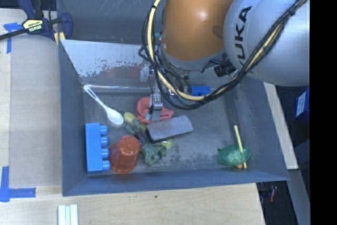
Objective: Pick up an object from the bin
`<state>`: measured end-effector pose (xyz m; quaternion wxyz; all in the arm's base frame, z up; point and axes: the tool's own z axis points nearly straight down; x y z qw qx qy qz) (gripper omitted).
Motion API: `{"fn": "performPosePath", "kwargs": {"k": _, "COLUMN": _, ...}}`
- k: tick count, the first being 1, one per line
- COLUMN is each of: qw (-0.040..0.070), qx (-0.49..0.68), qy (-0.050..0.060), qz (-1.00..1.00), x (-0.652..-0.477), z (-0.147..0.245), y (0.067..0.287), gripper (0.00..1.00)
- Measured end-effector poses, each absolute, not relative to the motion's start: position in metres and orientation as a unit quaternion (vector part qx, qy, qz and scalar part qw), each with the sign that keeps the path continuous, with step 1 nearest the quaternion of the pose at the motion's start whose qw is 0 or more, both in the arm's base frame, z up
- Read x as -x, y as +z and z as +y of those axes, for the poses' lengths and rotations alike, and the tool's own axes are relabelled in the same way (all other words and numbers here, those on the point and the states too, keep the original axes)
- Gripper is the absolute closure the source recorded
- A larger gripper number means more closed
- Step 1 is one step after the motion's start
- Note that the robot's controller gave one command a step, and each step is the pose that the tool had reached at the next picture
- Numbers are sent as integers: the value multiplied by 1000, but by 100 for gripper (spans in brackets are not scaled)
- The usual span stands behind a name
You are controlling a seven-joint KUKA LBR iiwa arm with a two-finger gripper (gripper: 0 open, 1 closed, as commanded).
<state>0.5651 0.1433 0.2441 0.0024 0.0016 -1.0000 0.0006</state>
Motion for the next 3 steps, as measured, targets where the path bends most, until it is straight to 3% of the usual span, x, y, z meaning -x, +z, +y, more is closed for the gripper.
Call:
{"fn": "performPosePath", "kwargs": {"k": 1, "qw": -2, "qx": 0, "qy": 0, "qz": -1000, "x": -566, "z": 143, "y": 249, "gripper": 0}}
{"fn": "performPosePath", "kwargs": {"k": 2, "qw": -6, "qx": -64, "qy": -1, "qz": -998, "x": -529, "z": 111, "y": 226, "gripper": 0}}
{"fn": "performPosePath", "kwargs": {"k": 3, "qw": -2, "qx": -69, "qy": -1, "qz": -998, "x": -504, "z": 69, "y": 186, "gripper": 0}}
